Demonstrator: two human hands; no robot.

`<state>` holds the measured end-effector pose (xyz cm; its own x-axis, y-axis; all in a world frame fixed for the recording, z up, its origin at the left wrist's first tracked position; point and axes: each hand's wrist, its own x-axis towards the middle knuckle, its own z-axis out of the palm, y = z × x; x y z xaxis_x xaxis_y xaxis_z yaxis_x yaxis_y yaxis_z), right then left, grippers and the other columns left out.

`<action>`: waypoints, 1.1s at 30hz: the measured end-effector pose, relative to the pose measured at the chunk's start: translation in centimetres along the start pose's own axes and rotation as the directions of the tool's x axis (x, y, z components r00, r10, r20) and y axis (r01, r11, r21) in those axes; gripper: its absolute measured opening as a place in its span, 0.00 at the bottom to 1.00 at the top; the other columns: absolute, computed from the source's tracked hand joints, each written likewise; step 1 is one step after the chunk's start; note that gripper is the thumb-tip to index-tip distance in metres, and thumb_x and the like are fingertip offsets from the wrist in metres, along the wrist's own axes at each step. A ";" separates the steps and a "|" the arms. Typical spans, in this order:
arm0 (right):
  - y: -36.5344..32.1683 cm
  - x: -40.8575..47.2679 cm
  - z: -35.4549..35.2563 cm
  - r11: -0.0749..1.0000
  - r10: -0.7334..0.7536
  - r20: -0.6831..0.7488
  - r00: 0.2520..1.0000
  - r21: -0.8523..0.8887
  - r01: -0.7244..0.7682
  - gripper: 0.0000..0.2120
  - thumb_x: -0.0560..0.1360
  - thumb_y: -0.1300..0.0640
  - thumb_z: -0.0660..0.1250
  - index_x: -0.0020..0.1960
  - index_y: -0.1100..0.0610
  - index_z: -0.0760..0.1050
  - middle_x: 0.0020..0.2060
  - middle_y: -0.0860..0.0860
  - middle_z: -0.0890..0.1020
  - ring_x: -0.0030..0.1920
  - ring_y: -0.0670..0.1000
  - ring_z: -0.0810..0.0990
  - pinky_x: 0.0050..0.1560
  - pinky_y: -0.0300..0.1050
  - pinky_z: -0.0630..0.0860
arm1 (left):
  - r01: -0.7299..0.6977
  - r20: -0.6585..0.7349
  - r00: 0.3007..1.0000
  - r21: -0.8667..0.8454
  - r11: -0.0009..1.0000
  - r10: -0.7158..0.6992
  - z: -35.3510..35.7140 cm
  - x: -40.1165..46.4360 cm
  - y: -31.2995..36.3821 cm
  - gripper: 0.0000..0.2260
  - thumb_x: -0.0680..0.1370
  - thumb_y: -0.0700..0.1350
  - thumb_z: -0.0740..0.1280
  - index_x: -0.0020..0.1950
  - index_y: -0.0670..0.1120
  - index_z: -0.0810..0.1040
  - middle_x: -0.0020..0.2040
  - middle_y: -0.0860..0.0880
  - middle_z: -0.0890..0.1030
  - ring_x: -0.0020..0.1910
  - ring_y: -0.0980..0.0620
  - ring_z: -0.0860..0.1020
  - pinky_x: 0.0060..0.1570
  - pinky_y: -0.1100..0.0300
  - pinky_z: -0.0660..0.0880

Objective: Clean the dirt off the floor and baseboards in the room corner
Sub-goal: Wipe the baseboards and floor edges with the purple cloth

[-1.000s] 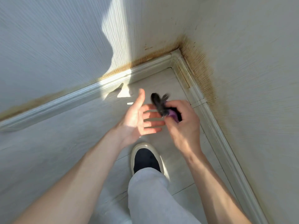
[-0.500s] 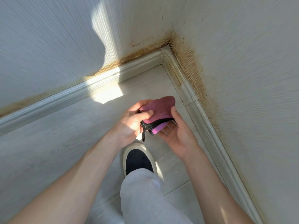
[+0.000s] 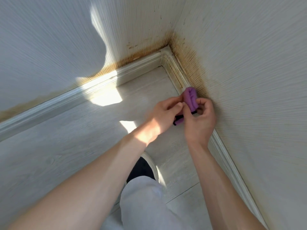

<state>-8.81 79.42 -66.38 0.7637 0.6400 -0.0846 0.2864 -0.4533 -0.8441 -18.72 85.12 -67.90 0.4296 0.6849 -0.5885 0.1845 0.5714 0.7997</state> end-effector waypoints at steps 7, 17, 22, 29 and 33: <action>0.5 -1.6 -0.5 0.996 -0.003 0.046 0.999 0.092 -0.002 0.11 0.79 0.59 0.73 0.60 0.56 0.79 0.52 0.43 0.83 0.54 0.43 0.83 0.55 0.45 0.82 | 0.061 0.034 0.998 -0.278 0.959 -0.053 4.3 -0.2 -0.5 0.22 0.82 0.54 0.63 0.77 0.57 0.71 0.71 0.52 0.78 0.71 0.52 0.75 0.77 0.50 0.66; 1.4 -0.5 -1.6 0.984 -0.165 0.161 0.973 -0.037 0.173 0.19 0.82 0.59 0.66 0.73 0.55 0.75 0.63 0.49 0.81 0.62 0.43 0.80 0.61 0.42 0.79 | -0.108 -0.216 0.971 -0.001 0.994 0.105 6.4 -0.3 0.3 0.16 0.85 0.52 0.61 0.73 0.63 0.75 0.64 0.61 0.81 0.62 0.59 0.80 0.67 0.53 0.76; 1.3 0.2 -0.9 0.881 -0.194 0.233 0.953 -0.386 0.274 0.23 0.83 0.51 0.65 0.77 0.50 0.69 0.64 0.50 0.81 0.60 0.46 0.80 0.57 0.37 0.74 | -0.077 -0.269 0.961 -0.055 0.996 0.059 6.0 0.2 1.5 0.12 0.85 0.51 0.63 0.64 0.58 0.84 0.55 0.59 0.85 0.54 0.63 0.82 0.62 0.57 0.79; -1.4 3.3 2.2 0.881 -0.190 0.338 0.922 -0.356 0.312 0.21 0.86 0.51 0.58 0.78 0.48 0.67 0.64 0.49 0.83 0.59 0.51 0.83 0.58 0.46 0.79 | -0.038 -0.451 0.892 -0.004 0.999 0.032 3.8 3.4 4.5 0.11 0.82 0.50 0.67 0.62 0.56 0.85 0.52 0.57 0.87 0.50 0.61 0.84 0.57 0.60 0.80; -2.0 3.8 2.2 0.886 -0.159 0.376 0.913 -0.353 0.300 0.22 0.86 0.52 0.59 0.80 0.46 0.65 0.64 0.48 0.82 0.60 0.49 0.82 0.59 0.41 0.76 | -0.015 -0.425 0.905 -0.006 1.000 0.011 3.4 3.9 5.1 0.12 0.82 0.52 0.66 0.63 0.57 0.84 0.54 0.57 0.87 0.52 0.60 0.84 0.58 0.58 0.80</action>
<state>-7.77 84.17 -66.18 0.4341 0.8896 -0.1420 0.6869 -0.4289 -0.5867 -13.08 89.11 -65.68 0.0152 0.8185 -0.5744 0.1722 0.5637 0.8078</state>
